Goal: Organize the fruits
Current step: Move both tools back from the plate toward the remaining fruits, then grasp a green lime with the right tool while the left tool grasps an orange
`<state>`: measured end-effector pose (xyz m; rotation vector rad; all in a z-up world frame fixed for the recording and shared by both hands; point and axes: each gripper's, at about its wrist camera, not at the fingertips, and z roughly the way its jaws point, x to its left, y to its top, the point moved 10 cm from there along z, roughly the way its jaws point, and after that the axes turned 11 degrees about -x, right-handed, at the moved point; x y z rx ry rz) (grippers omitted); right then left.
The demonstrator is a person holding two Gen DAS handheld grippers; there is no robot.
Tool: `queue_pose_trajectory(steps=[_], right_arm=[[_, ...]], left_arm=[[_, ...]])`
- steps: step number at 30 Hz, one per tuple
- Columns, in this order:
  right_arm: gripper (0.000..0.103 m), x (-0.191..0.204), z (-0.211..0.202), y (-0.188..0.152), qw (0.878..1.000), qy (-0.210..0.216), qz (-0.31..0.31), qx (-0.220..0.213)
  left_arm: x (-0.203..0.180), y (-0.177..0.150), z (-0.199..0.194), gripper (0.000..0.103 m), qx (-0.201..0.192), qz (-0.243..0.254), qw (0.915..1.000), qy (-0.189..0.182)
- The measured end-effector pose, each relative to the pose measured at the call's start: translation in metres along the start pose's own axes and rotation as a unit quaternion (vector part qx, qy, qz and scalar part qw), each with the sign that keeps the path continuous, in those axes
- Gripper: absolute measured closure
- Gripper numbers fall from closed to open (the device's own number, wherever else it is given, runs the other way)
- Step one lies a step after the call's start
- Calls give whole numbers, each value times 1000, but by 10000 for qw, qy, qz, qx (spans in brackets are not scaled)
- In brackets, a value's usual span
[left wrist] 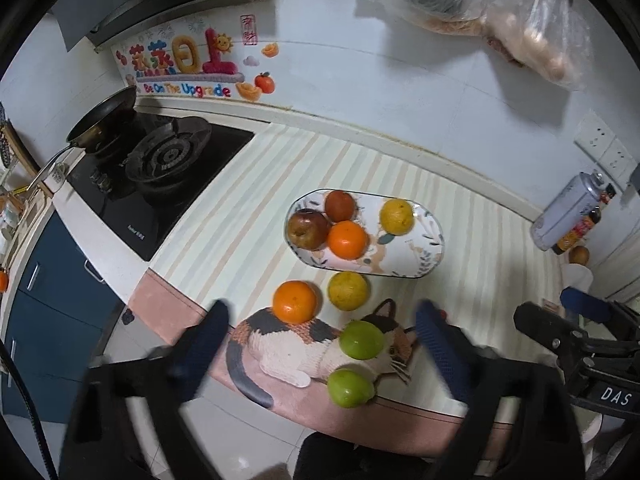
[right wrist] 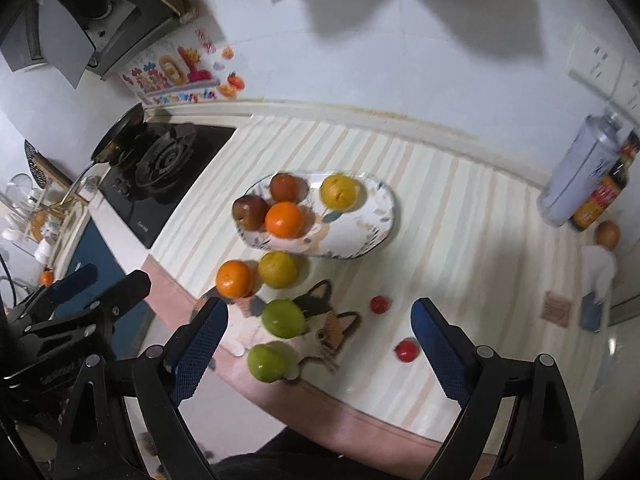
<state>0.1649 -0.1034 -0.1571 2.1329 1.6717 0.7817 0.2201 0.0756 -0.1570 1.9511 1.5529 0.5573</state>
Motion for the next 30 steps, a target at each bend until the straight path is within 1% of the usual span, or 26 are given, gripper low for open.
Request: queue_pose_trajectory(steps=[2, 4, 6, 9, 11, 13, 16, 17, 18, 22, 25, 27, 28, 29, 30], right_arm=[[8, 5, 20, -9, 9996, 162, 66, 218], [8, 10, 50, -25, 9979, 281, 116, 564], [8, 16, 85, -42, 9948, 385, 194, 926], [8, 25, 133, -69, 9890, 423, 235, 1401], [8, 31, 159, -84, 9853, 407, 252, 1642], [11, 36, 187, -100, 9805, 388, 309, 1900], [23, 42, 214, -116, 9764, 363, 352, 2102], [31, 44, 221, -118, 9757, 377, 352, 2129], [37, 47, 227, -121, 9751, 377, 301, 2163], [38, 49, 227, -122, 9765, 294, 91, 2132], [38, 39, 220, -121, 9768, 208, 67, 2128], [37, 30, 215, -121, 9765, 138, 73, 2149], [37, 27, 213, -122, 9762, 123, 94, 2161], [37, 22, 212, -123, 9760, 104, 108, 2172], [37, 19, 212, -124, 9759, 62, 111, 2179]], left_arm=[[11, -4, 9, 1, 30, 6, 9998, 213], [30, -14, 26, 1, 249, -31, 9986, 469], [46, -22, 40, 1, 374, -88, 9970, 668], [72, -35, 65, 1, 648, -128, 9933, 949], [82, -44, 80, 1, 853, -188, 9915, 967], [88, -52, 95, 1, 1039, -238, 9895, 977], [91, -60, 118, 1, 1311, -327, 9871, 861], [89, -62, 126, 1, 1382, -338, 9865, 810], [87, -64, 134, 1, 1449, -325, 9860, 759], [70, -74, 166, 1, 1783, -148, 9830, 410], [54, -89, 189, 1, 2123, 79, 9771, 137], [47, -94, 198, 1, 2212, 165, 9751, 5], [44, -97, 201, 4, 2236, 207, 9745, -34], [40, -99, 205, 12, 2247, 233, 9741, -116], [38, -100, 208, 16, 2251, 243, 9739, -150]])
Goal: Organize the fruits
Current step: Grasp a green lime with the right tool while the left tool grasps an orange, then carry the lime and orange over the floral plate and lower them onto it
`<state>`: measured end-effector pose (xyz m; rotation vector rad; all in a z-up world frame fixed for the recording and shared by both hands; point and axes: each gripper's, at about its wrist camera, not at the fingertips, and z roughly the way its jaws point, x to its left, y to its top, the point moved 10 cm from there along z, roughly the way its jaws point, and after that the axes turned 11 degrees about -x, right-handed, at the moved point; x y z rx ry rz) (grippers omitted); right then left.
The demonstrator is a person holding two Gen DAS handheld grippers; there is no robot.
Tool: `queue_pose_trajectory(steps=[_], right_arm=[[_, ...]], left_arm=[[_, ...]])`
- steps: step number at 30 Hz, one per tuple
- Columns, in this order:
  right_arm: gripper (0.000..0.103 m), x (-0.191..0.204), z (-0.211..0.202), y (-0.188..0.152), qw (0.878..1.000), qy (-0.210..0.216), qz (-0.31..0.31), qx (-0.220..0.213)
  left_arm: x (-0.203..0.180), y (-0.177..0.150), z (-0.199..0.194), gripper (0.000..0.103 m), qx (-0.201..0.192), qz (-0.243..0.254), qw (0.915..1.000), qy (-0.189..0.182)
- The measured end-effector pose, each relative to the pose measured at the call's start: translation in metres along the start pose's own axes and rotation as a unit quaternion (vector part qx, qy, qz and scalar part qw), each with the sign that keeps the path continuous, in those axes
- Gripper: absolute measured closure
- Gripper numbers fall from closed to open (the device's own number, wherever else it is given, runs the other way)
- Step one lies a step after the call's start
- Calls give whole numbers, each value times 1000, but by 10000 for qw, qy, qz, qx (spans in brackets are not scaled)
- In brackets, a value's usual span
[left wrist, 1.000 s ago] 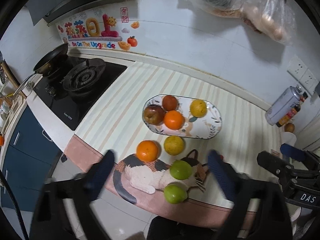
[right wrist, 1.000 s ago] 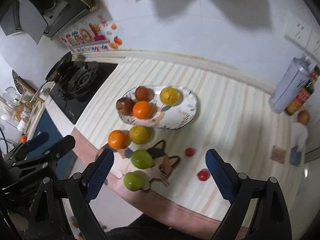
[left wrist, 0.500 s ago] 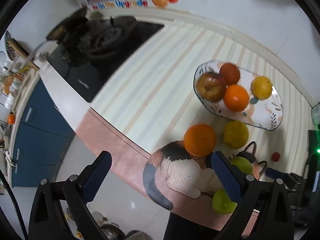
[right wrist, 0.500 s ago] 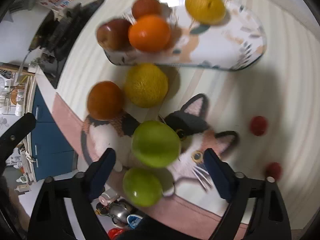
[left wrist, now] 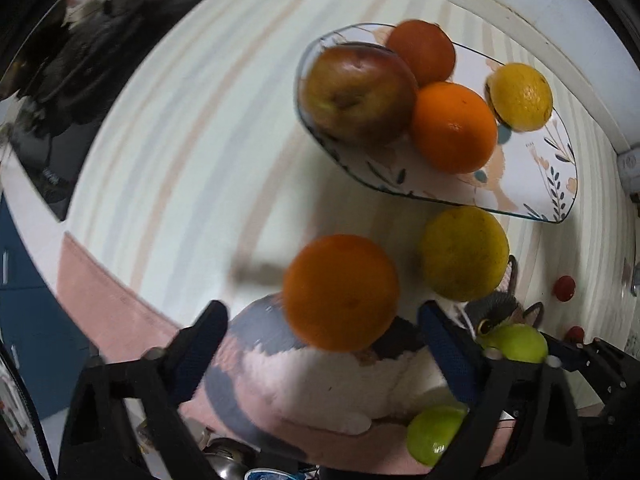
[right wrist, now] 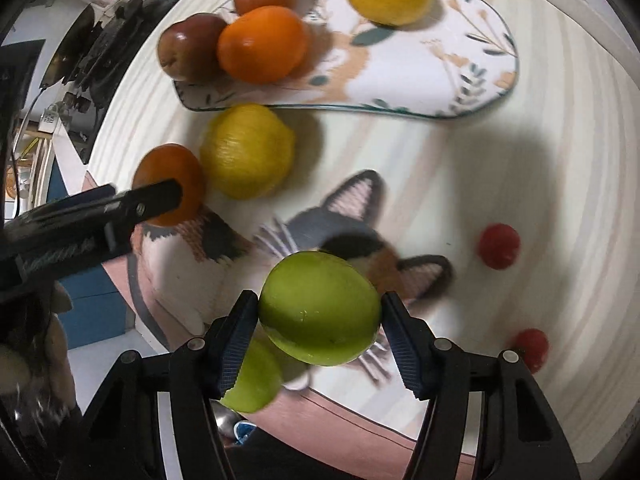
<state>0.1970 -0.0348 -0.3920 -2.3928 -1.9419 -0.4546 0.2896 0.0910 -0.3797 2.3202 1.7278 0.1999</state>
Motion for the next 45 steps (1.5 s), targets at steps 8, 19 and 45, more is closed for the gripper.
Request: queue_pose_trajectory(steps=[8, 19, 45], right_arm=[[37, -5, 2, 1, 10000, -28, 40, 3], [37, -15, -1, -6, 9998, 146, 82, 61], [38, -39, -63, 104, 9915, 287, 661, -1079]], left_arm=[[-7, -8, 4, 41, -47, 26, 9999, -151], [-29, -66, -7, 41, 36, -116, 9995, -283], [-2, 128, -92, 41, -1161, -19, 9916, -569]])
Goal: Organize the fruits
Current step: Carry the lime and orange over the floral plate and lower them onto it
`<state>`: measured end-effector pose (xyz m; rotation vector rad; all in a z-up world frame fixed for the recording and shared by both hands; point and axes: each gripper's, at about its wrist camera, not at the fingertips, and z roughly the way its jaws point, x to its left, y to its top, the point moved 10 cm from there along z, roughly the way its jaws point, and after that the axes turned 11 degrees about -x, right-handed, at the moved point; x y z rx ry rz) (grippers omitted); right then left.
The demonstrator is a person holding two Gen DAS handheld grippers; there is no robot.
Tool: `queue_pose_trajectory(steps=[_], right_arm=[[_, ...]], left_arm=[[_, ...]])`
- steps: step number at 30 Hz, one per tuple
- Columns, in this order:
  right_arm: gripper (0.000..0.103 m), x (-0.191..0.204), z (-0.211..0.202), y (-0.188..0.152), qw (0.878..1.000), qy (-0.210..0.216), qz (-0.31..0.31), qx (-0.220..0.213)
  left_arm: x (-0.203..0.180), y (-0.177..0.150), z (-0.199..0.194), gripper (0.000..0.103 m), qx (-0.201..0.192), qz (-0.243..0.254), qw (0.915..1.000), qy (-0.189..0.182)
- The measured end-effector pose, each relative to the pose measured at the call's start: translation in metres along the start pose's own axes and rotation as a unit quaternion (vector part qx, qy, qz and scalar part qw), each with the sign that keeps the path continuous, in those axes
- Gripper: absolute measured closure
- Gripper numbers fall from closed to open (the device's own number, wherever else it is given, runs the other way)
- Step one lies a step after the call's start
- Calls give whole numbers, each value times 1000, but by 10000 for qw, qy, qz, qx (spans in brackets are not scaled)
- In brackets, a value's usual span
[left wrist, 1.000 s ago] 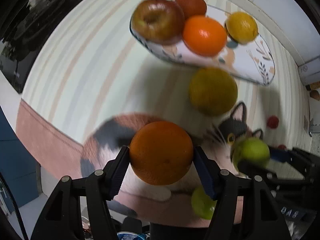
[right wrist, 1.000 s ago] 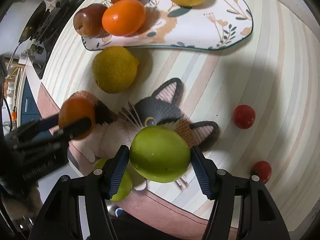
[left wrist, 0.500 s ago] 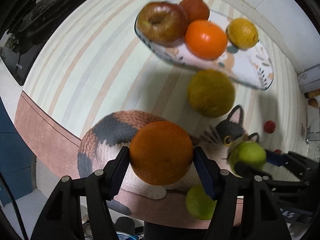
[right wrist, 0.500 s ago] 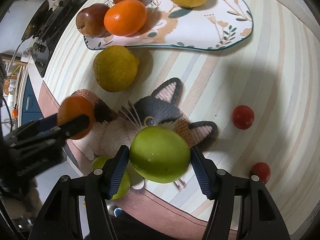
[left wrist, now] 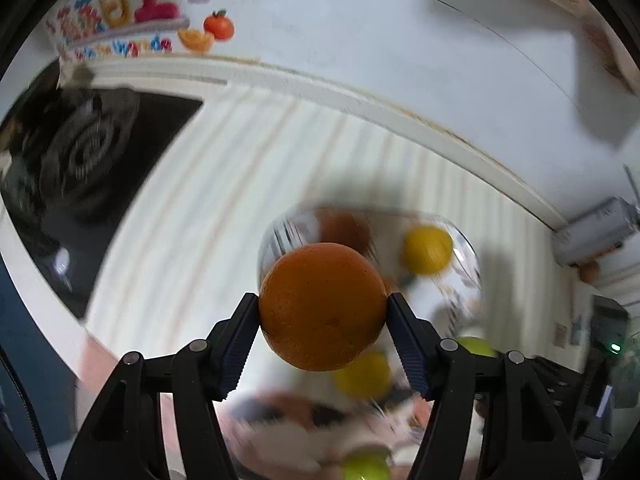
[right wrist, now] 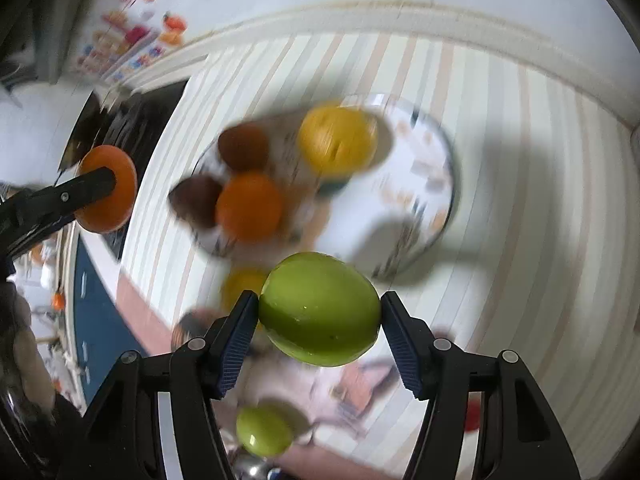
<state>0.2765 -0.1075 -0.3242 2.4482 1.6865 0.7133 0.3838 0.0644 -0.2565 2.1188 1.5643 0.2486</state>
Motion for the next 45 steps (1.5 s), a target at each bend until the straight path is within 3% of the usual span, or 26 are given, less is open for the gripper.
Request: queue_pose_trajectory(steps=[4, 13, 18, 23, 28, 30, 33, 37, 39, 41, 45], right_arm=[[38, -14, 20, 30, 9996, -283, -4, 12], [38, -16, 54, 40, 9982, -529, -259, 121], [38, -12, 65, 35, 9981, -529, -250, 185], [37, -4, 75, 33, 9990, -374, -120, 208], [34, -2, 79, 29, 9992, -259, 76, 305], [15, -6, 76, 28, 9989, -165, 240, 355], [15, -8, 66, 30, 9992, -193, 220, 277], [8, -14, 51, 31, 9988, -408, 105, 253], [8, -17, 43, 30, 9980, -603, -45, 199], [8, -17, 35, 28, 9971, -726, -168, 139], [8, -19, 16, 25, 9961, -818, -326, 32]], left_arm=[[9, 28, 39, 41, 204, 124, 9996, 170], [15, 25, 113, 41, 954, 234, 9948, 276], [14, 11, 126, 40, 1157, 219, 9927, 267], [11, 7, 124, 40, 1116, 363, 9927, 271], [11, 2, 124, 40, 1301, 132, 9913, 172], [11, 1, 123, 39, 1311, 86, 9912, 151], [10, 5, 121, 19, 1248, 99, 9920, 167], [10, 7, 110, 18, 1107, 131, 9934, 276], [9, 9, 100, 17, 979, 147, 9944, 361], [8, 9, 88, 7, 821, 141, 9956, 436], [7, 12, 62, 7, 453, 93, 9970, 615]])
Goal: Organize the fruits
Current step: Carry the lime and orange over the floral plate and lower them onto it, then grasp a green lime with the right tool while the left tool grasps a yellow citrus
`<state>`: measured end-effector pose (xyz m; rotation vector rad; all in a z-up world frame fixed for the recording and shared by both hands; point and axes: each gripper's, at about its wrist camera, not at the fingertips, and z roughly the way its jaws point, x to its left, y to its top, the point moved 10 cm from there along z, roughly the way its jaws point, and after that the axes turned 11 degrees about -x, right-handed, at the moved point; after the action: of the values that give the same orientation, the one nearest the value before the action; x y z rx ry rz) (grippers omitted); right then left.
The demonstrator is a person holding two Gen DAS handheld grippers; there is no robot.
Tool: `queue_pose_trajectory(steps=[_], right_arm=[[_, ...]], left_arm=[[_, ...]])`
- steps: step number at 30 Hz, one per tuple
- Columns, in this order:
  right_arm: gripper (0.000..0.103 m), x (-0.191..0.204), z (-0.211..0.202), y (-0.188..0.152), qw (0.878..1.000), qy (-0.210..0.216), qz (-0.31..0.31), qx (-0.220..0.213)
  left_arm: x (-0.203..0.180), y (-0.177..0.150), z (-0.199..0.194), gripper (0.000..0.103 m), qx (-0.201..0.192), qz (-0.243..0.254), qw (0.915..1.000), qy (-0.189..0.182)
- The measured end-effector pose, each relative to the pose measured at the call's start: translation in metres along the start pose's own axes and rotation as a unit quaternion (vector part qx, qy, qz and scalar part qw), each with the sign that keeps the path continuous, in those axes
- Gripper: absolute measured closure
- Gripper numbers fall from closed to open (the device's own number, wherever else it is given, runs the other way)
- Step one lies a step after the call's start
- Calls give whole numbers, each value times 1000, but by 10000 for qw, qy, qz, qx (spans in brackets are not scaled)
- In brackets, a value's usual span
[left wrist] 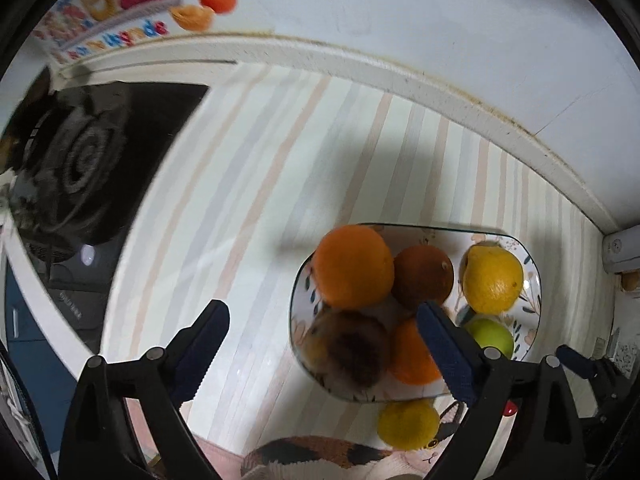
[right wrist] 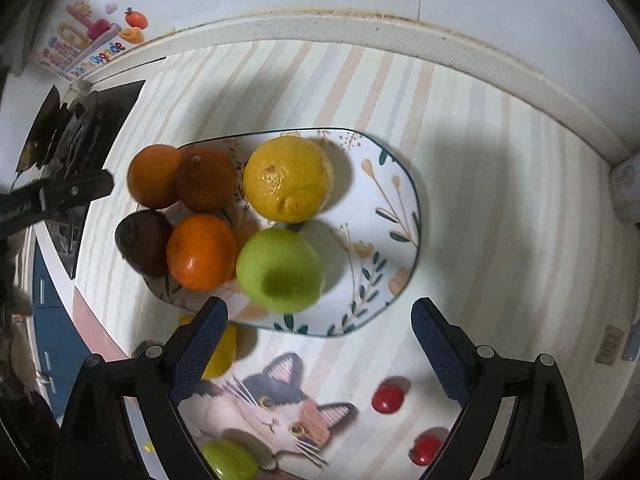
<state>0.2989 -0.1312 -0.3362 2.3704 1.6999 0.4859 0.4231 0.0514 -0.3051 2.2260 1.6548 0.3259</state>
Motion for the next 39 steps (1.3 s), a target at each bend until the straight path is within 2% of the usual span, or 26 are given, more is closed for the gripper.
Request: queue_pose_trajectory(steps=[3, 6, 16, 28, 39], right_arm=[[8, 3, -14, -4, 9999, -33, -95, -106], [8, 1, -30, -9, 9994, -99, -228, -223], [8, -1, -89, -25, 9965, -71, -555, -625], [8, 0, -167, -51, 9902, 82, -817, -1128], [8, -6, -225, -63, 9848, 155, -834, -1512]], left_arm=[[0, -11, -23, 7, -281, -138, 9994, 116], [-4, -24, -43, 7, -462, -267, 9986, 72], [-28, -69, -99, 7, -801, -255, 9964, 61], [-55, -93, -171, 7, -1391, -90, 9902, 30], [-66, -111, -221, 7, -1656, -126, 9861, -75]])
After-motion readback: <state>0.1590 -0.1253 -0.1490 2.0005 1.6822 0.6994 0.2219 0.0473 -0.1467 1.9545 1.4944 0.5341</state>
